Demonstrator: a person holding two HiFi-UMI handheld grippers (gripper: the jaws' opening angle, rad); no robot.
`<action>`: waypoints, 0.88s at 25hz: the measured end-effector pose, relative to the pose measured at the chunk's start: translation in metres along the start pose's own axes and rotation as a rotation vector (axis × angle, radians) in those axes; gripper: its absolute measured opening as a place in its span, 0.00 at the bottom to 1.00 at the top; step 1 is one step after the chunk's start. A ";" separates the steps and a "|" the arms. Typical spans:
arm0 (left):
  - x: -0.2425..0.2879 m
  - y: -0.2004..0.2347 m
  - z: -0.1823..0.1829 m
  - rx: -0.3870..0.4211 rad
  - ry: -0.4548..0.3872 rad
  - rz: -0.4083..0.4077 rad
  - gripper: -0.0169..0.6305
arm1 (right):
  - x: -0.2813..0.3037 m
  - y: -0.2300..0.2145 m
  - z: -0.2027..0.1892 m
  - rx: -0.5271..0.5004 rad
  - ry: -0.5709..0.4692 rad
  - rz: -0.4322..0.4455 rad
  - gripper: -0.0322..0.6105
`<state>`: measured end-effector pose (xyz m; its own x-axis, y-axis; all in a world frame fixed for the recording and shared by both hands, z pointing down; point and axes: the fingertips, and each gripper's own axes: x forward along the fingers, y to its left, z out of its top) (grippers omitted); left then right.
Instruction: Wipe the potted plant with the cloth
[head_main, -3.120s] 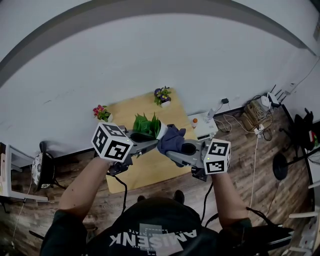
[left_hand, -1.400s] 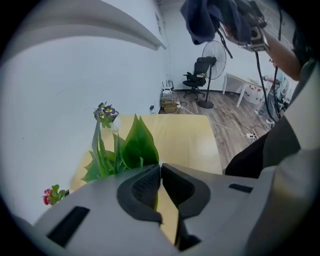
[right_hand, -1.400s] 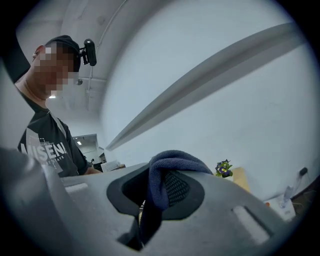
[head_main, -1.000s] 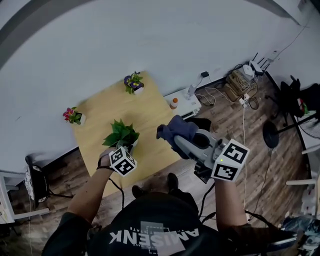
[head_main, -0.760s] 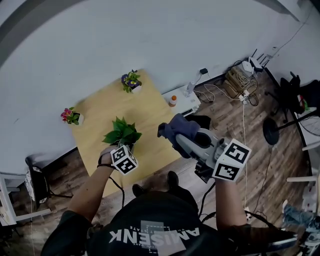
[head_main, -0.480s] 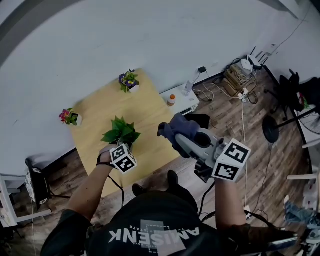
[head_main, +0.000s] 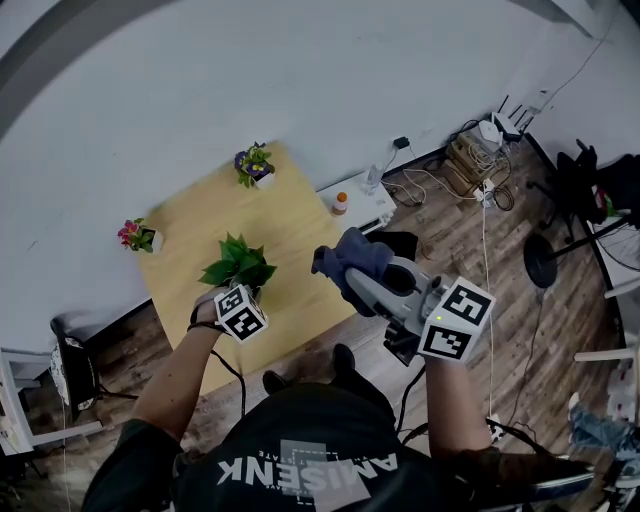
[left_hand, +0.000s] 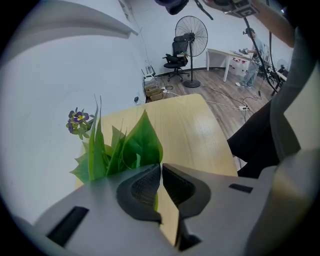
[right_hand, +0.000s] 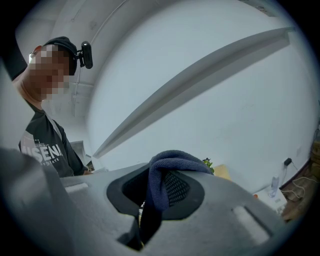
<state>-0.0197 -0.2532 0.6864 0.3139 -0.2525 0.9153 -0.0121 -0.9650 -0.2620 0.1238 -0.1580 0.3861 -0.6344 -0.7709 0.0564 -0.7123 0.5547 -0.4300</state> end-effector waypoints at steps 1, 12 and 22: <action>0.001 0.001 -0.001 0.000 0.000 0.000 0.06 | 0.000 0.001 0.001 -0.001 -0.002 0.002 0.12; -0.071 0.004 0.032 -0.170 -0.198 0.070 0.25 | -0.006 0.018 0.022 -0.059 -0.010 0.056 0.12; -0.241 0.034 0.033 -0.693 -0.665 0.272 0.23 | 0.033 0.046 0.060 -0.147 -0.048 0.188 0.12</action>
<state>-0.0645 -0.2230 0.4470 0.6834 -0.5842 0.4377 -0.6473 -0.7622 -0.0068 0.0882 -0.1770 0.3141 -0.7473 -0.6621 -0.0564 -0.6215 0.7264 -0.2932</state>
